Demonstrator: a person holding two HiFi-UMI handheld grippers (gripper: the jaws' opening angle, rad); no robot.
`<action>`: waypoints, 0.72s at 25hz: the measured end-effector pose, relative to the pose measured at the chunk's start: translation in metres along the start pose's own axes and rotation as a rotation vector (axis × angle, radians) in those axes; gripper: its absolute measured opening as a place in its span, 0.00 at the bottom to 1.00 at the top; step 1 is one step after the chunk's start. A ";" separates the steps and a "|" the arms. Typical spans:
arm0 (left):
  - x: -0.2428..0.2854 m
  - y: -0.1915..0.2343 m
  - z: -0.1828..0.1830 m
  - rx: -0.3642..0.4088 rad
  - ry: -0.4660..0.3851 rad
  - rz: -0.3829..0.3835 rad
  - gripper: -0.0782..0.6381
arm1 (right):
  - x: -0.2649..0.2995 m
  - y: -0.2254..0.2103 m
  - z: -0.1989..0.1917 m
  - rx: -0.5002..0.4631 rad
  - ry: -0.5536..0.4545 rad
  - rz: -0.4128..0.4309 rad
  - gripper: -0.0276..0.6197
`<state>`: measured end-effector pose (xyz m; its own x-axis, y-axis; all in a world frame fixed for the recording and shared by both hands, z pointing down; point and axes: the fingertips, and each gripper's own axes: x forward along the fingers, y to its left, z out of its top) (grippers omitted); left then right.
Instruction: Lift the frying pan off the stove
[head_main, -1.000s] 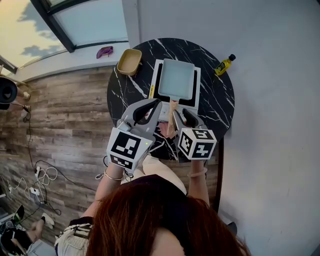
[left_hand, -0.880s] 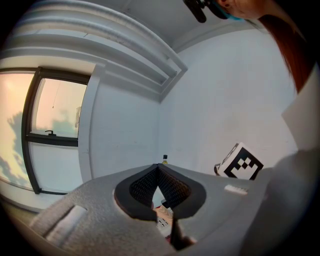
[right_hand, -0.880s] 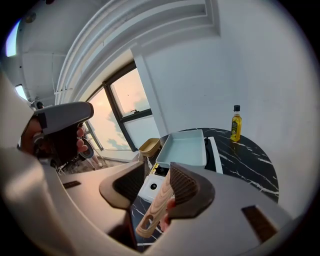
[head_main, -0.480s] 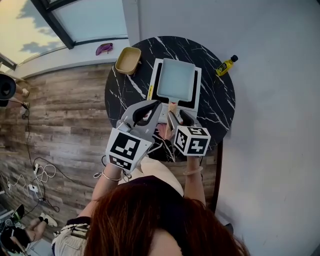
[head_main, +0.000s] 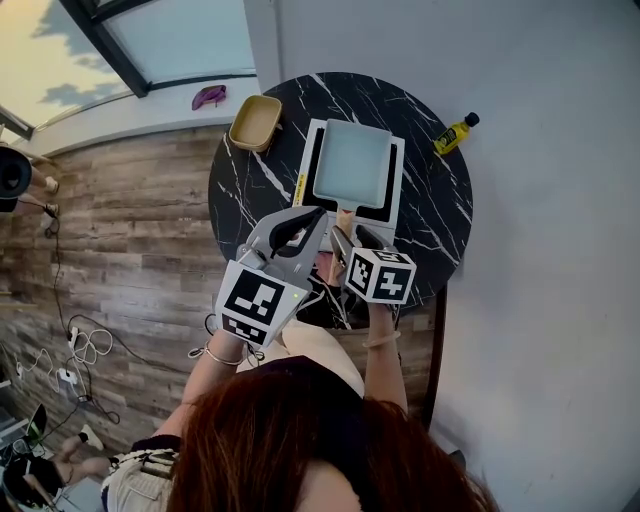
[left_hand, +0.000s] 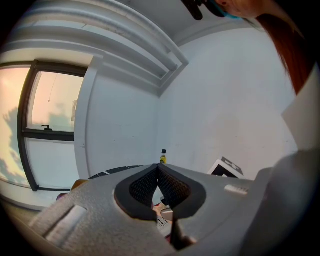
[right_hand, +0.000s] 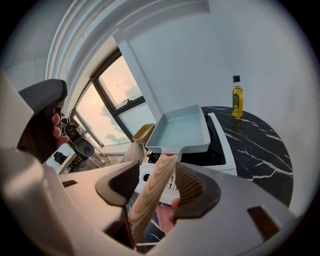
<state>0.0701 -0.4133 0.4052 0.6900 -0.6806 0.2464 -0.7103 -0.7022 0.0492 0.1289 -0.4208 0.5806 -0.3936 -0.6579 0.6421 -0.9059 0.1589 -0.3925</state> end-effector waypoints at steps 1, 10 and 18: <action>0.001 0.000 -0.001 -0.001 0.004 -0.002 0.13 | 0.002 -0.001 -0.001 0.008 0.006 0.004 0.41; 0.007 0.001 -0.008 -0.009 0.026 -0.006 0.12 | 0.018 -0.007 -0.016 0.084 0.054 0.036 0.43; 0.009 0.003 -0.012 -0.009 0.041 -0.001 0.13 | 0.027 -0.002 -0.025 0.233 0.102 0.162 0.44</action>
<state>0.0723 -0.4191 0.4188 0.6846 -0.6706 0.2856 -0.7108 -0.7011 0.0577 0.1166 -0.4205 0.6154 -0.5547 -0.5585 0.6167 -0.7742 0.0749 -0.6285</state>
